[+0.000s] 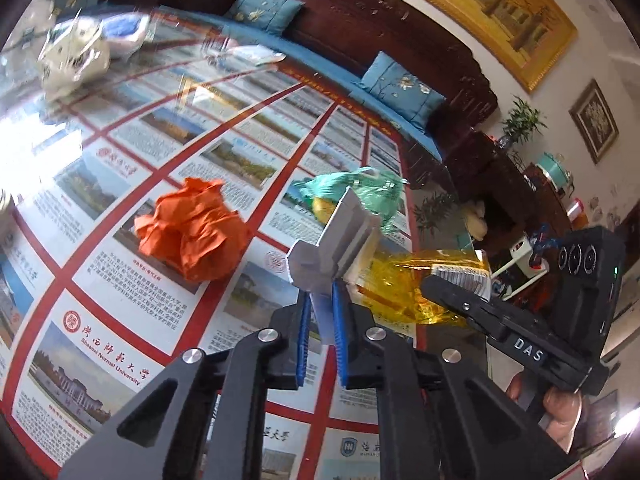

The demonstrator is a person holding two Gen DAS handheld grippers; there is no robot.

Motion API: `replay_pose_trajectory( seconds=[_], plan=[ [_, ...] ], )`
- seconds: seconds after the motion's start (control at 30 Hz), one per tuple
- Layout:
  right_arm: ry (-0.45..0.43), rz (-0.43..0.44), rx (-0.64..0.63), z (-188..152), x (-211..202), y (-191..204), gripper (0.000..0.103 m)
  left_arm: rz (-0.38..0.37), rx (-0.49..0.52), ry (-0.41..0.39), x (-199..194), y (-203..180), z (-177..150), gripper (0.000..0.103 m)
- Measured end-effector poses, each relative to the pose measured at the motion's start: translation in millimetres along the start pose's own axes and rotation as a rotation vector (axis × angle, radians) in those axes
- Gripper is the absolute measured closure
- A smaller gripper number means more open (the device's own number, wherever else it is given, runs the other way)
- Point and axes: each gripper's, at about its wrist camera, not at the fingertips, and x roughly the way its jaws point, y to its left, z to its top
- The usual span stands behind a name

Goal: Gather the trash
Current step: 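Carry the yellow wrapper and white paper over the bucket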

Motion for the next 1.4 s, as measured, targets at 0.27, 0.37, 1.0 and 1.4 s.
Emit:
replay_pose_trajectory(
  seconds=[0.27,0.37,1.0,1.4],
  plan=[
    [-0.017,-0.01,0.015,-3.0,-8.8,-5.0,0.093,0.043,0.132,-0.02,-2.7,-31.5,-4.7,0.094],
    [-0.027,-0.008,0.026,-4.1,-12.8,-7.0,0.093,0.04,0.152,-0.02,-1.7,-36.7,-2.9,0.095],
    [-0.1,0.001,0.04,-9.3,-49.7,-7.9,0.094,0.068,0.264,-0.092,-23.5,-72.0,-14.9,0.1],
    [-0.17,-0.051,0.048,-46.2,-126.5,-15.3,0.094,0.001,0.33,-0.119,-55.7,-120.1,-26.1,0.1]
  ],
)
